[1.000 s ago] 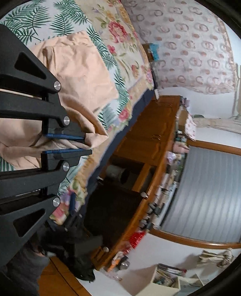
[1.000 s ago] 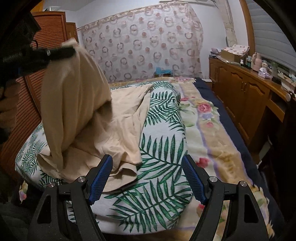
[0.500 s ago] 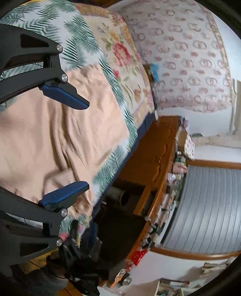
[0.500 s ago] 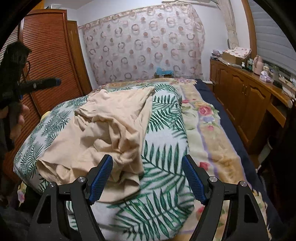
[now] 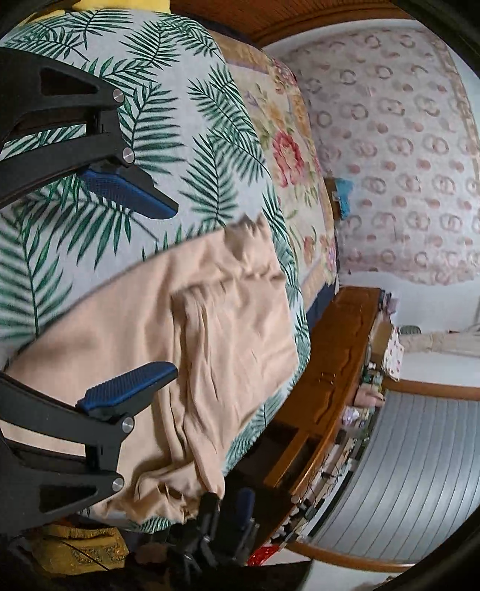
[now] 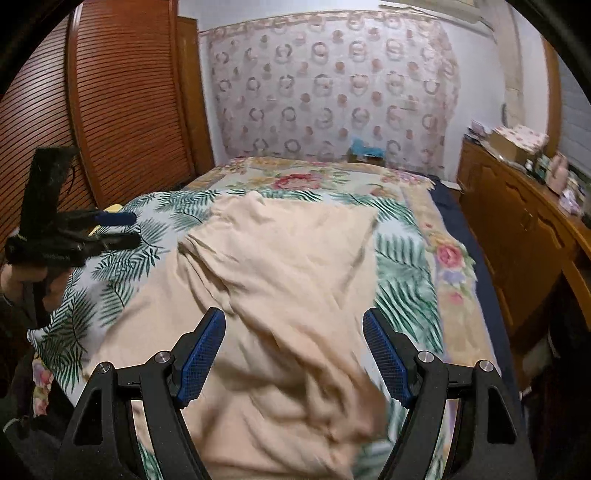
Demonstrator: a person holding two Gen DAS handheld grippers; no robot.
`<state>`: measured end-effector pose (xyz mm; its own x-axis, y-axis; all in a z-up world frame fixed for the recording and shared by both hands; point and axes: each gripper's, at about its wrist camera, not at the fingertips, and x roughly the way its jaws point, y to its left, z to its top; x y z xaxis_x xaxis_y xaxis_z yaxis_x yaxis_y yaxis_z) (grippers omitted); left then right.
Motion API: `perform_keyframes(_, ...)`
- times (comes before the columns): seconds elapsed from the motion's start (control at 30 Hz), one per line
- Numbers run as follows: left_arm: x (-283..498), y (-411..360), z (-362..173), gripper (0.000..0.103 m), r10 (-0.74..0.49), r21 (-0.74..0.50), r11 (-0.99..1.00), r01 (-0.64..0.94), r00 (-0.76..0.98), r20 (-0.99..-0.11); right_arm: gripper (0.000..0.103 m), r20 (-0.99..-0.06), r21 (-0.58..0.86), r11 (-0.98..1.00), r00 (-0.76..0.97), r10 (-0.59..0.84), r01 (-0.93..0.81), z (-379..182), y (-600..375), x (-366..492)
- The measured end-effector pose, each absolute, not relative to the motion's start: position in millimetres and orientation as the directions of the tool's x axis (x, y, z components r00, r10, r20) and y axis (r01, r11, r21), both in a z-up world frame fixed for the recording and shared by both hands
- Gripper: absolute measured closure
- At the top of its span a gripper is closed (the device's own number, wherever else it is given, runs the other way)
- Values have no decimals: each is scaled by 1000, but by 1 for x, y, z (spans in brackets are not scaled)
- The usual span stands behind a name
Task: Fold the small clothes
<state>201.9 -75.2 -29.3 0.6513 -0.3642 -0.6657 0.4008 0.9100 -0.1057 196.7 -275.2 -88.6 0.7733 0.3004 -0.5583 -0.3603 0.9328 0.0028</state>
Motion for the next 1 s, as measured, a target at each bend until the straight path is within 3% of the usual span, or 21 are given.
perform_keyframes(0.5, 233, -31, -54, 23, -336, -109, 926, 361, 659, -673, 24, -604, -47, 886, 719, 342, -462, -81, -223, 269)
perform_keyframes(0.8, 257, -20, -81, 23, -291, -119, 942, 314, 587, -755, 24, -663, -53, 863, 664, 346, -503, -87, -200, 316)
perform_keyframes(1.0, 255, -29, -83, 20, -249, -61, 944, 324, 581, -774, 26, -721, -18, 837, 587, 368, -547, -98, -187, 348)
